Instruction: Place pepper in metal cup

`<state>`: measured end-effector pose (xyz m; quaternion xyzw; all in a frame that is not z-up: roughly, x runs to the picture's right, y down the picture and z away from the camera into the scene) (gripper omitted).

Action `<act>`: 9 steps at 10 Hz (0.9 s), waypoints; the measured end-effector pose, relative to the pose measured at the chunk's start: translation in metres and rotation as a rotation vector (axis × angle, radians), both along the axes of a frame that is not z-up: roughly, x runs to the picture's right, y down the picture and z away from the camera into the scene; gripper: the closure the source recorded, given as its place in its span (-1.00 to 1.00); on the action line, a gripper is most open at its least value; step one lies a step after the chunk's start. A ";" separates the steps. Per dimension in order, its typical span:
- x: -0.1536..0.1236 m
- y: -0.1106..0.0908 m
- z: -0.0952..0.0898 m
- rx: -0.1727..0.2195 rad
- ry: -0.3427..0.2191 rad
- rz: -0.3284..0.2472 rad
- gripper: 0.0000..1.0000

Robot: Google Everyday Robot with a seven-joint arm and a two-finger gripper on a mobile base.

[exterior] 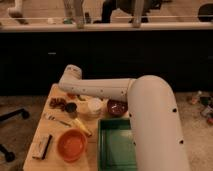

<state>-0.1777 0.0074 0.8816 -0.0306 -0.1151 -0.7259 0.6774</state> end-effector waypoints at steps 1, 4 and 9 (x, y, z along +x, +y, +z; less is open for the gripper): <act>0.000 0.000 0.000 0.001 -0.001 0.000 0.79; -0.001 0.000 0.000 0.001 -0.001 0.000 0.79; -0.003 -0.001 -0.007 0.040 0.003 -0.017 0.79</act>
